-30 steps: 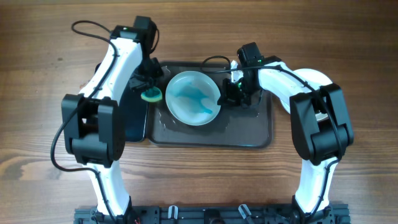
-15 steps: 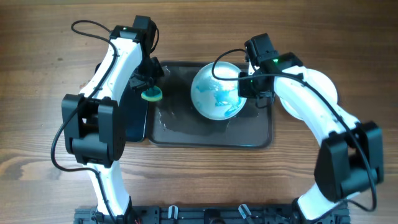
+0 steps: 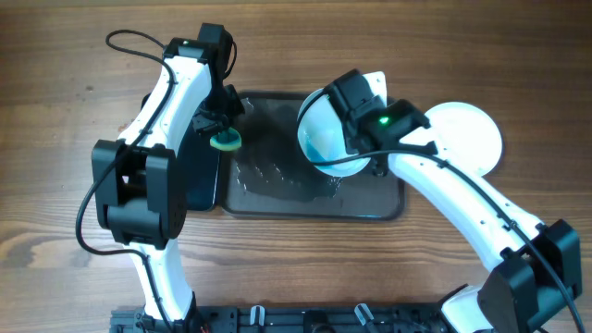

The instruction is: Clean dirty plates on tray and stack at the side

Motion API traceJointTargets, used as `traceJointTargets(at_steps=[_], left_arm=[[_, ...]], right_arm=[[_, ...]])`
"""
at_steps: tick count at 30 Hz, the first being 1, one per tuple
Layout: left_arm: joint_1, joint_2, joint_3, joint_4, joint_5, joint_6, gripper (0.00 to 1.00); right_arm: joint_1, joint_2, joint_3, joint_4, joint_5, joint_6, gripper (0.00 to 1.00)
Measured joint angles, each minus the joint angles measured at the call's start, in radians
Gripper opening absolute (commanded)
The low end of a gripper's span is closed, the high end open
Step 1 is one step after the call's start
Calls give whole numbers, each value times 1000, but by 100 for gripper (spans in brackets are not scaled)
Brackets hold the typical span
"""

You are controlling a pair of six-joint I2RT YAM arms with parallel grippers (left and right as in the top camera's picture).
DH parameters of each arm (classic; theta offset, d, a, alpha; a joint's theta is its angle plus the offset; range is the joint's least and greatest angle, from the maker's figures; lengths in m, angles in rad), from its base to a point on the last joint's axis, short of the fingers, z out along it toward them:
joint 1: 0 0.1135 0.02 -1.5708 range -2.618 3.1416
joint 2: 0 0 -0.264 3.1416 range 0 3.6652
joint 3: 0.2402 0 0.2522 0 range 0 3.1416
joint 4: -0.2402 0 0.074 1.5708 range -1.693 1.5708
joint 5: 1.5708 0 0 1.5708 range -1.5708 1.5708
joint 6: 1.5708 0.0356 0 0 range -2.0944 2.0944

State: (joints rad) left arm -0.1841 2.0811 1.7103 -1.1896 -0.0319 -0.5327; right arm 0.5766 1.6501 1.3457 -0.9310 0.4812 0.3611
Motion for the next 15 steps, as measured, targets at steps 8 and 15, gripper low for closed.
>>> traceJointTargets(at_steps=[8, 15], left_arm=[[0, 0, 0, 1, 0, 0, 4], [0, 0, 0, 1, 0, 0, 4]], right_arm=[[121, -2, 0, -9, 220, -50, 5], [233, -25, 0, -9, 438, -72, 4]])
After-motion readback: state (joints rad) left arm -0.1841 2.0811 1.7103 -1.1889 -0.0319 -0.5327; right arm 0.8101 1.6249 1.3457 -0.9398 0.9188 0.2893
